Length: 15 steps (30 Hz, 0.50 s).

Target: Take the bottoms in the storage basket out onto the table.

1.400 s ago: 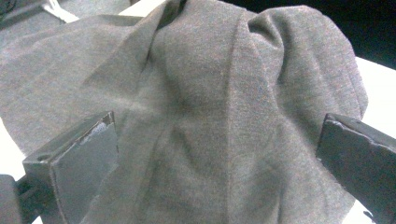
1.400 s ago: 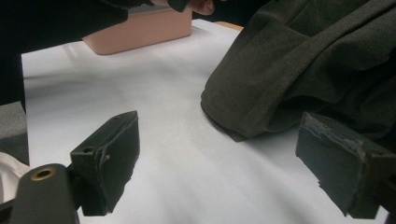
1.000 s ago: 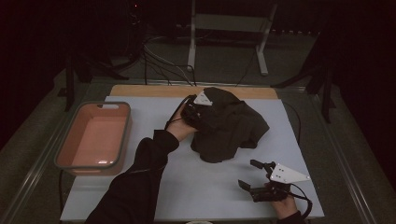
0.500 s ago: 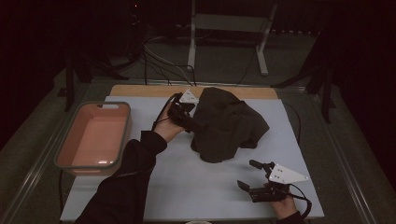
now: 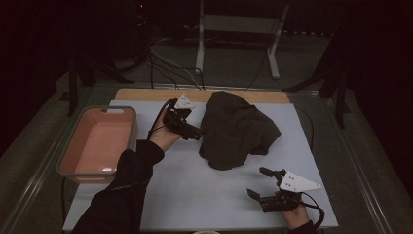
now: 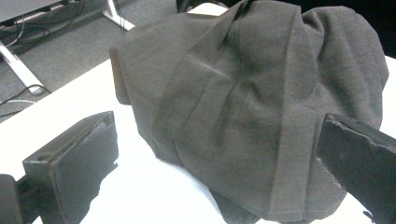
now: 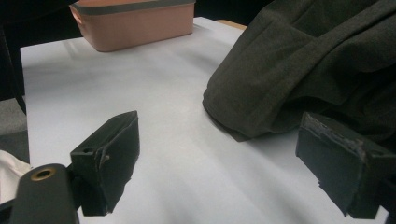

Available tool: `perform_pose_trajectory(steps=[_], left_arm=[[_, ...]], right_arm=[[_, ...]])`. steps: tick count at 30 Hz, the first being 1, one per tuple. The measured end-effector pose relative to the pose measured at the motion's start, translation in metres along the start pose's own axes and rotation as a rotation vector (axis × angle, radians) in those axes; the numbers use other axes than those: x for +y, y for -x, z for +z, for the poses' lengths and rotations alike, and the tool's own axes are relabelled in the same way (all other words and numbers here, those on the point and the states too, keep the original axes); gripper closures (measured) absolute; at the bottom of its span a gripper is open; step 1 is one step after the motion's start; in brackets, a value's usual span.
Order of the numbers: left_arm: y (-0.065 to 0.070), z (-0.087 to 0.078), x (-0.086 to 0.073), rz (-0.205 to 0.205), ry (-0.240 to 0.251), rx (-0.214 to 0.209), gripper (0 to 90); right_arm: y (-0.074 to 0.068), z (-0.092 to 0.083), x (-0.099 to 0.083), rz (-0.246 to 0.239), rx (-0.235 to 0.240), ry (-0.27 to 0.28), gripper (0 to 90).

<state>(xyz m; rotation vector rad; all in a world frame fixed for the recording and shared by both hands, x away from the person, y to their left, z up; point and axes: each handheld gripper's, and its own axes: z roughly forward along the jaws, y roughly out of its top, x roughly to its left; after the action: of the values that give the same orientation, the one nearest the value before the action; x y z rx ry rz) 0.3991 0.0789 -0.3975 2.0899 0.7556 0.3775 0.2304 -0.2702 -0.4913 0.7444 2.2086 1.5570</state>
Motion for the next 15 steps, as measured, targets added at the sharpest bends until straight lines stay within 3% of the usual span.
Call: perform_pose_trajectory(steps=[15], left_arm=[[0.000,-0.006,-0.036,-0.076,0.000,0.006,0.3]], right_arm=[[-0.001,0.001,0.000,-0.003,0.000,-0.002,13.8]])
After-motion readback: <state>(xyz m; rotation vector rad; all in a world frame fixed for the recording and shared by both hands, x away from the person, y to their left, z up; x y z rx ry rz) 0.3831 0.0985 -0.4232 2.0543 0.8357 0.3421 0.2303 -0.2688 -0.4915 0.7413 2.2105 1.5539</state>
